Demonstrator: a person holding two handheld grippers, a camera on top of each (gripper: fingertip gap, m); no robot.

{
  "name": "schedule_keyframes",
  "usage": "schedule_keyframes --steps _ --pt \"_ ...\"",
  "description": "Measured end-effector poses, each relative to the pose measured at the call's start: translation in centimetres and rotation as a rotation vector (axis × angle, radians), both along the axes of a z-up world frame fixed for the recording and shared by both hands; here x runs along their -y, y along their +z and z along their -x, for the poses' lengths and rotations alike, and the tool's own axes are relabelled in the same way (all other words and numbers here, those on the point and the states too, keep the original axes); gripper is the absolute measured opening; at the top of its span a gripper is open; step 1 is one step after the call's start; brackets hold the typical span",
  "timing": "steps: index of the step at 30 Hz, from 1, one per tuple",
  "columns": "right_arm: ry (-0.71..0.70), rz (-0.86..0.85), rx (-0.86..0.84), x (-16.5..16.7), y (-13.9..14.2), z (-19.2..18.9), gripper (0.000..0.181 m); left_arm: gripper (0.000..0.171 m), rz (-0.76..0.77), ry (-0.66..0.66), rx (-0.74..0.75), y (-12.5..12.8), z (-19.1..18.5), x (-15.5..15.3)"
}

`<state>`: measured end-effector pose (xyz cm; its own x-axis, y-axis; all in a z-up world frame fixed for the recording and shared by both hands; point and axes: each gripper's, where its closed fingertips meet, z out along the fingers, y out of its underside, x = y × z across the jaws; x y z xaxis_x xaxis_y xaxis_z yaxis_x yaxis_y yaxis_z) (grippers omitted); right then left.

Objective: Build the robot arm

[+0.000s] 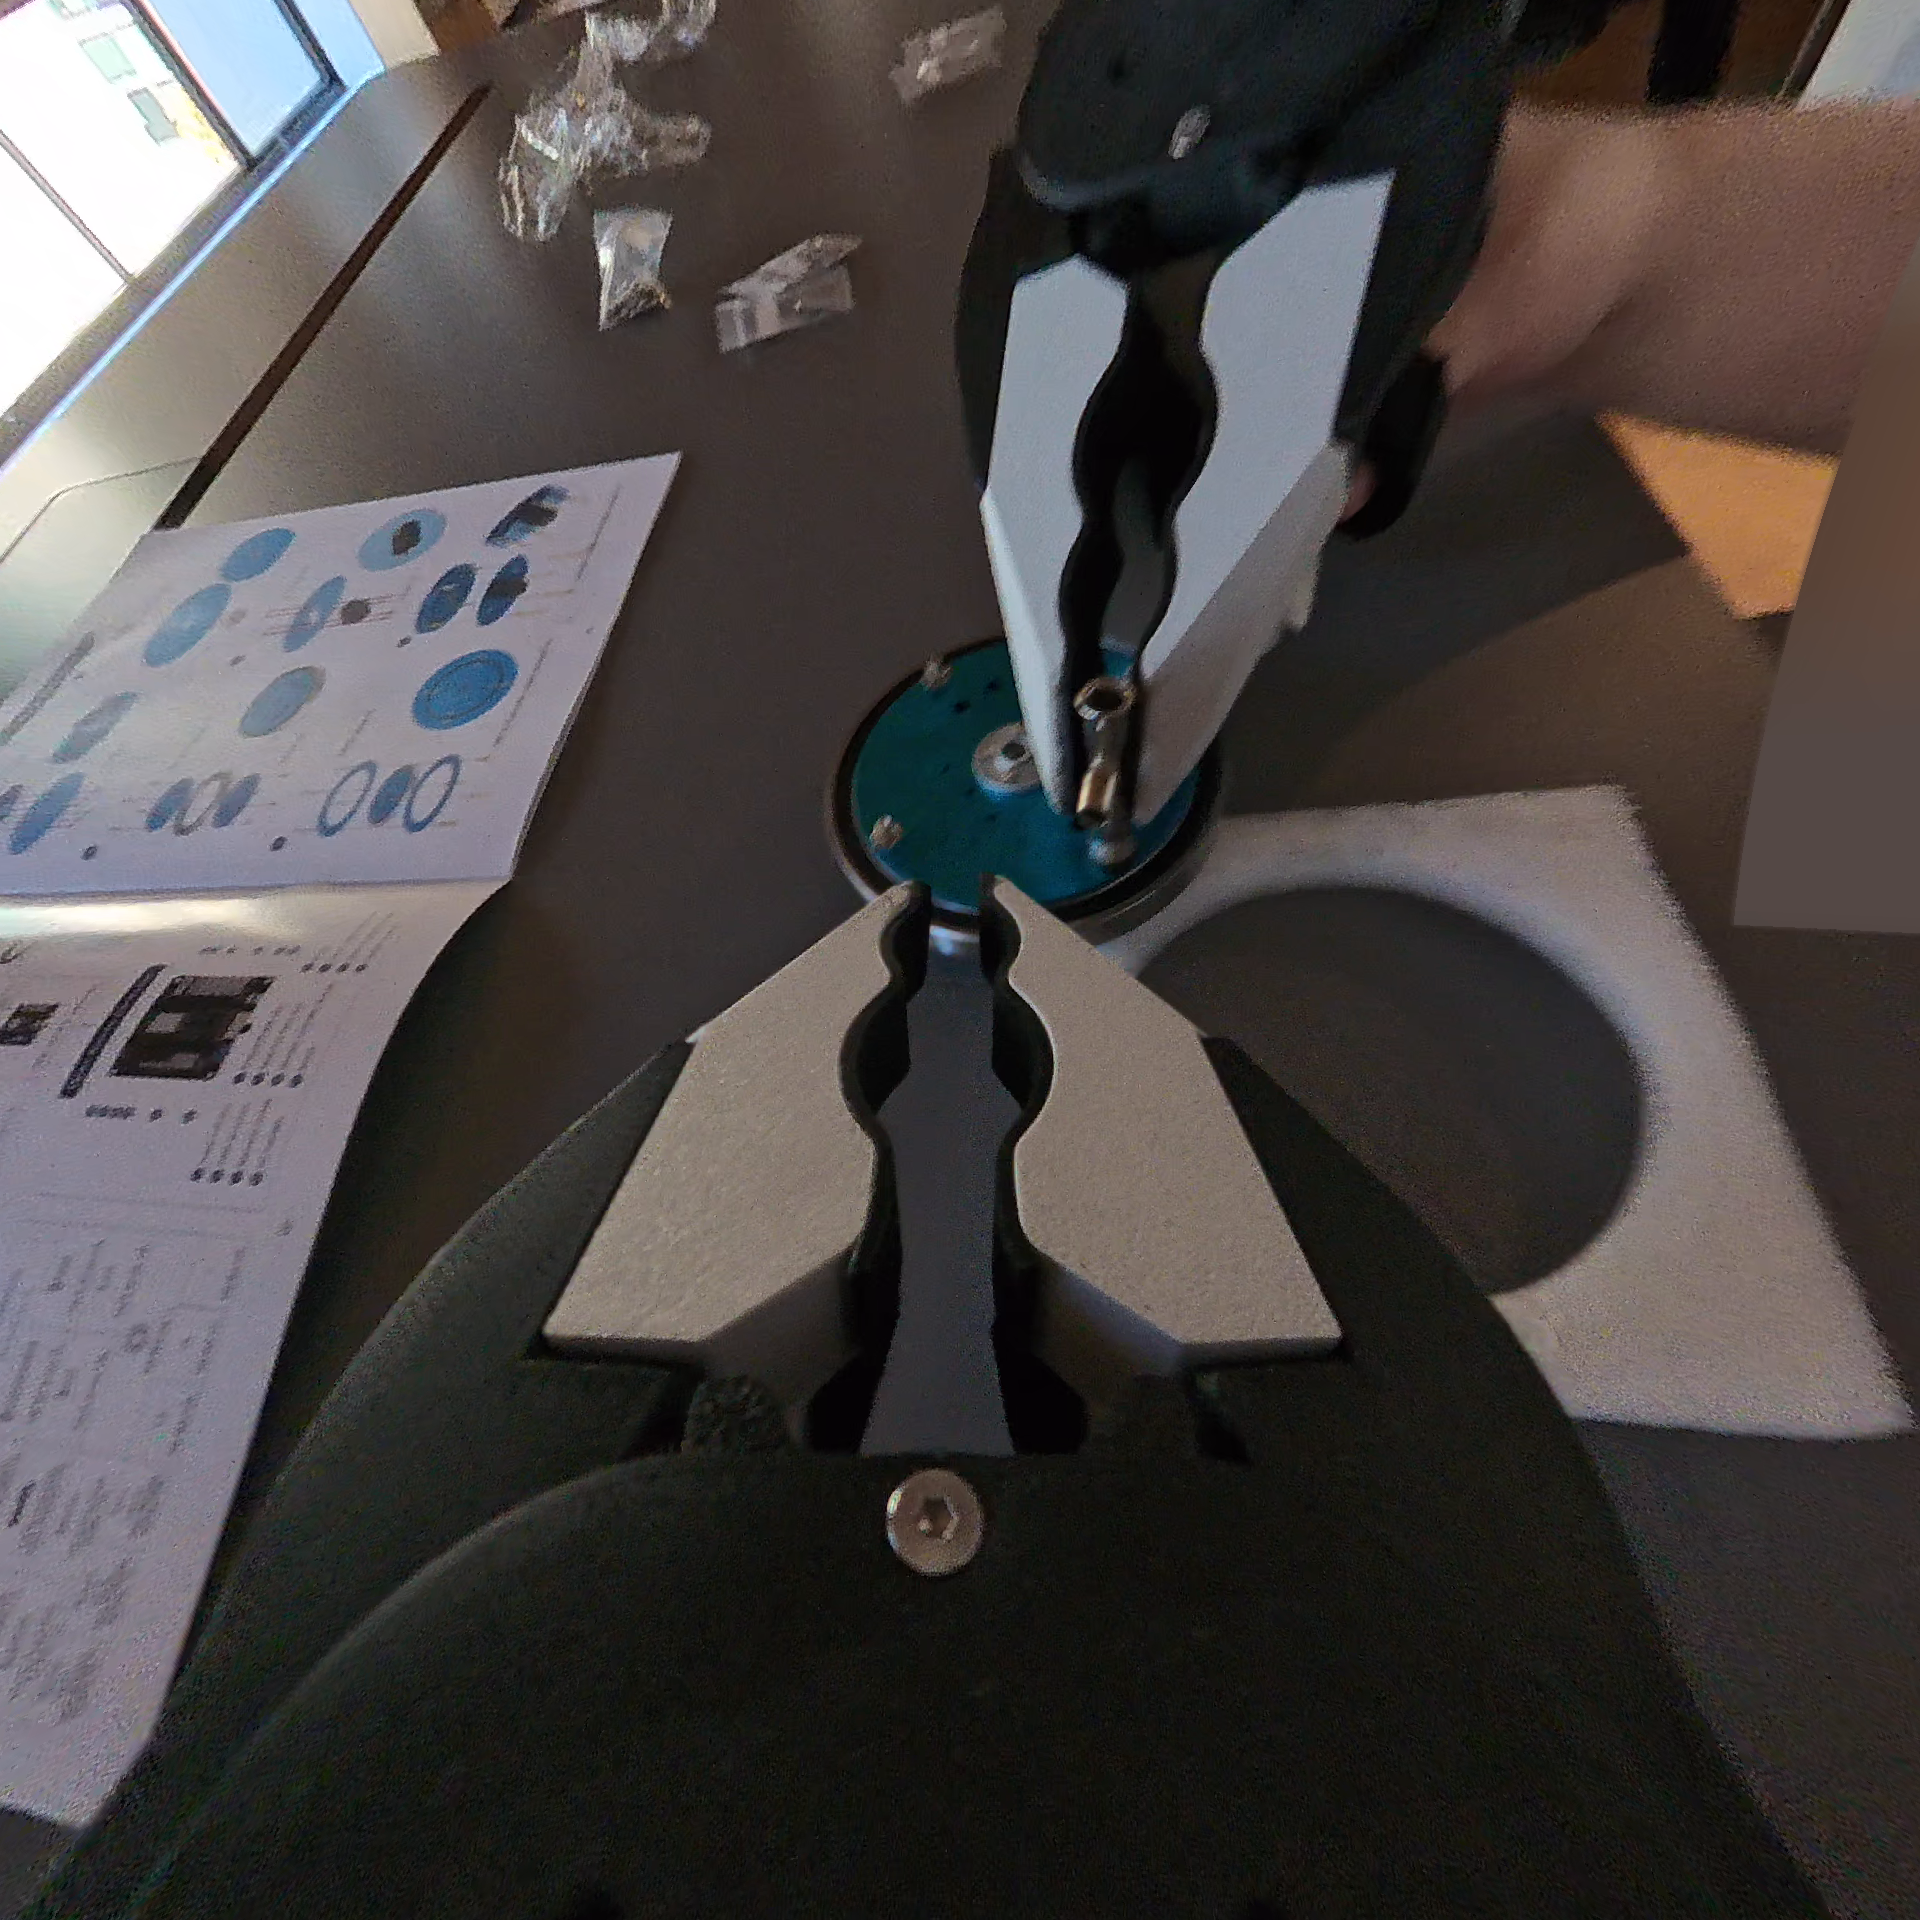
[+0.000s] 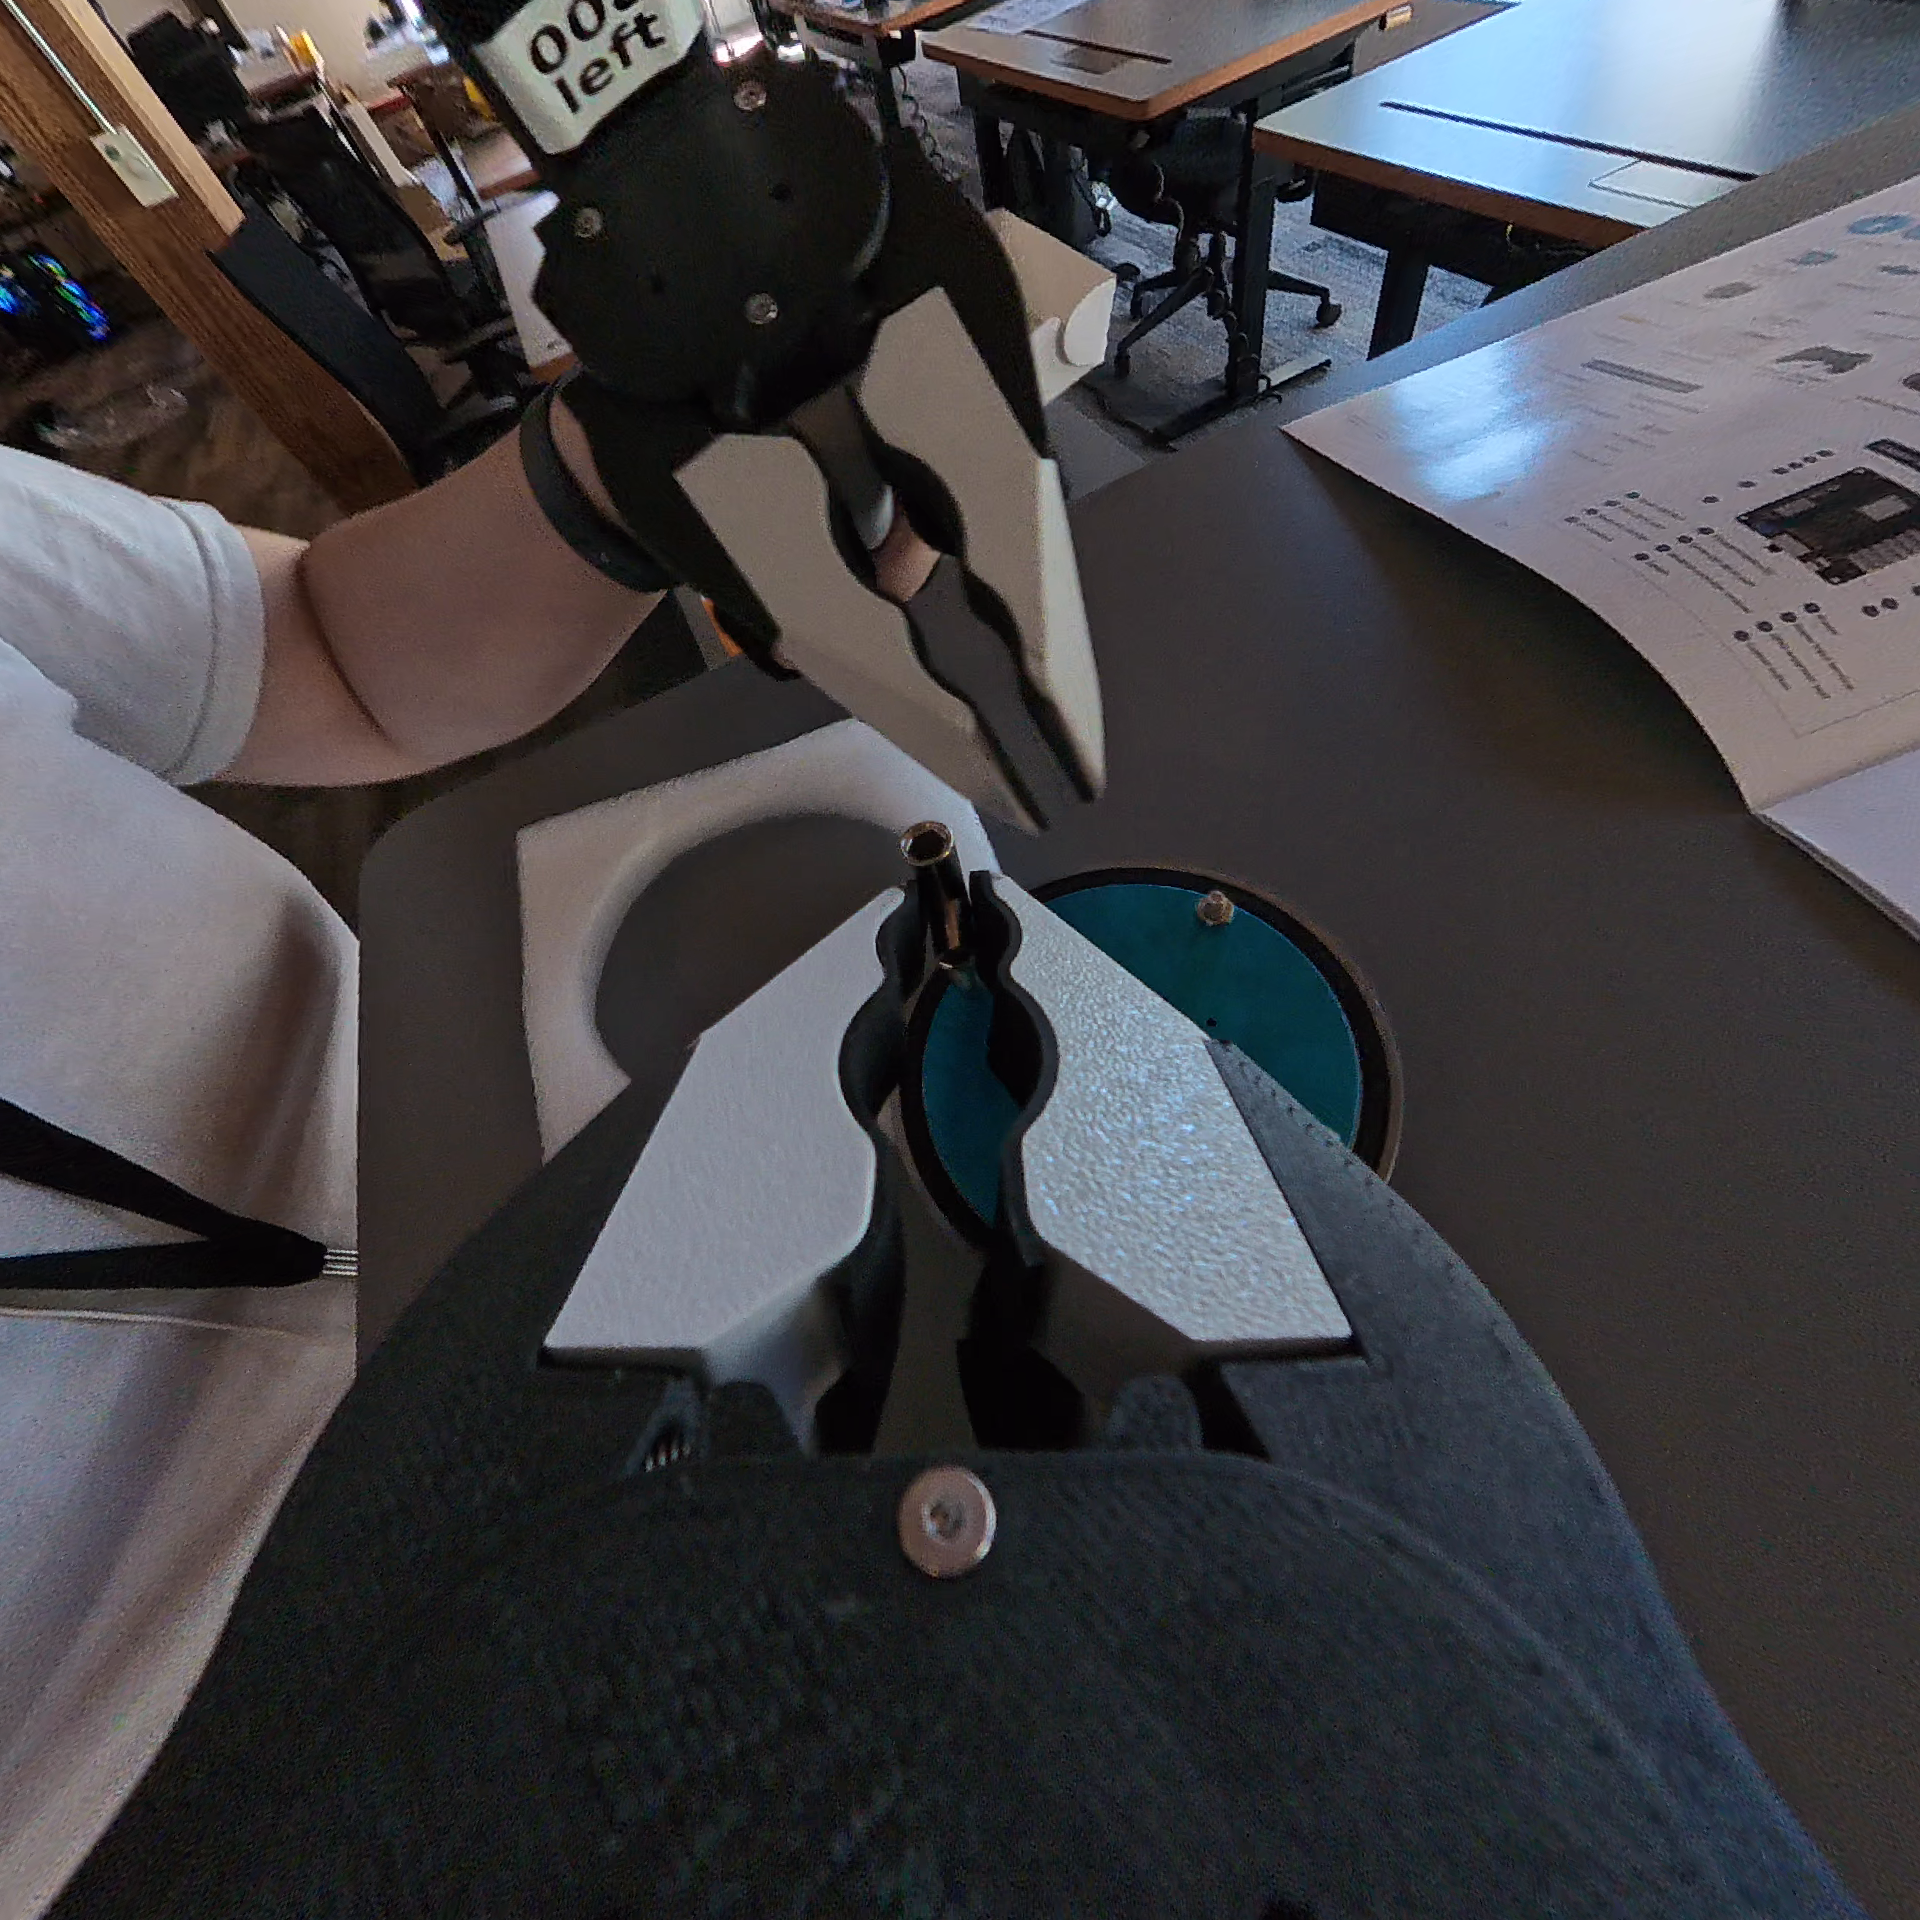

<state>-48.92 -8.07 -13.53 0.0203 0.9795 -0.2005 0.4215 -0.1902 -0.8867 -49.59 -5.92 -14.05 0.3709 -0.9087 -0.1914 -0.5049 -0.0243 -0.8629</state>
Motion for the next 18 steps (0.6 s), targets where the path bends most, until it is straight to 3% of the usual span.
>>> schedule_keyframes --steps 2,4,9,11,18 --pt "-0.002 -0.018 0.011 -0.1 0.0 0.1 0.006 0.010 0.033 0.064 -0.031 -0.9 0.6 -1.4" --pt "0.005 -0.021 0.020 -0.1 -0.1 0.1 0.006 0.019 0.177 0.102 0.034 -1.1 0.4 -2.0" --pt "0.029 -0.029 0.031 0.0 -0.1 0.1 0.006 0.028 0.786 0.113 0.235 -1.5 0.0 -2.2" --pt "0.033 -0.041 0.036 -0.1 -0.1 0.1 0.006 0.027 0.936 0.083 0.248 -1.7 -0.7 -1.6" --pt "0.054 -0.086 0.035 0.0 -0.1 0.0 0.006 0.021 1.128 0.071 0.259 -2.6 -1.6 -1.2"
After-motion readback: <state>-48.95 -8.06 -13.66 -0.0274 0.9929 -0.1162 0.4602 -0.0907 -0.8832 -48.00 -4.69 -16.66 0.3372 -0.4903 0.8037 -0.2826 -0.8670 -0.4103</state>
